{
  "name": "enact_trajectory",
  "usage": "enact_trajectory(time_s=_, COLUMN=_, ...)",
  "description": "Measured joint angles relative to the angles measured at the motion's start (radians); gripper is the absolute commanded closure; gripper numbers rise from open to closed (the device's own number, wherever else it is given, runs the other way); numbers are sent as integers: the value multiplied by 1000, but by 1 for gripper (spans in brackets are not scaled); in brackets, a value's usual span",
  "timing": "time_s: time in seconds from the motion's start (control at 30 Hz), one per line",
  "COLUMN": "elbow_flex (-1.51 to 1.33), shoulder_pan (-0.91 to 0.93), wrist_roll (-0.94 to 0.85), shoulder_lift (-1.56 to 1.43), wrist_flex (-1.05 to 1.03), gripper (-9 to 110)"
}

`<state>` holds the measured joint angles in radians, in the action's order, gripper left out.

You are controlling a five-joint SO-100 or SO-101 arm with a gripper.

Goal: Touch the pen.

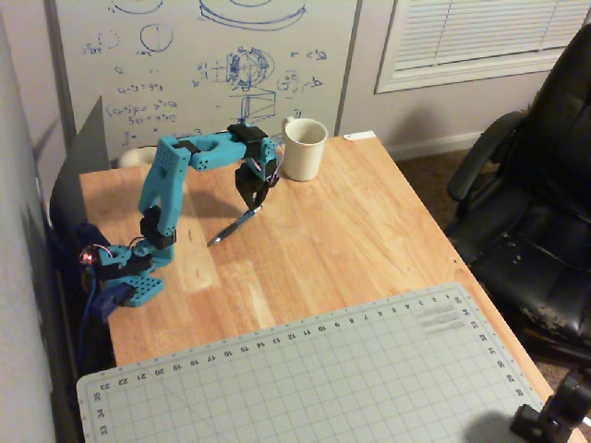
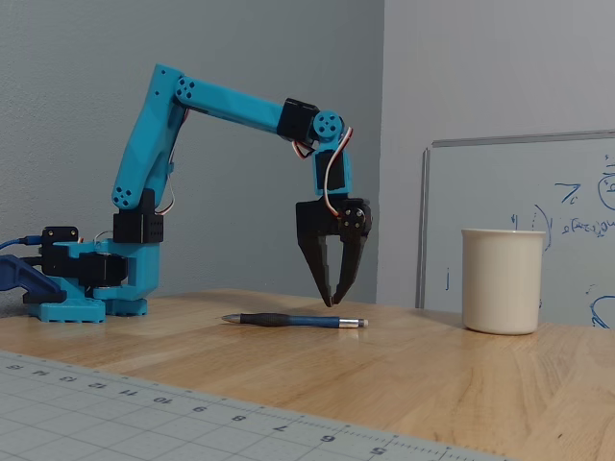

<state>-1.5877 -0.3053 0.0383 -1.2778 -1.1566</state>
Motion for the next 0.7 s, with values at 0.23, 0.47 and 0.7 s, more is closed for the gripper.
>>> enact_trajectory(time_s=0.23, elbow_flex=0, shoulder_pan=0, wrist_roll=0, shoulder_lift=31, wrist_flex=0, gripper=101)
enact_trajectory(time_s=0.47, elbow_flex=0, shoulder_pan=0, wrist_roll=0, shoulder_lift=41, wrist_flex=0, gripper=101)
enact_trajectory(time_s=0.7, elbow_flex=0, shoulder_pan=0, wrist_roll=0, shoulder_lift=41, wrist_flex=0, gripper=101)
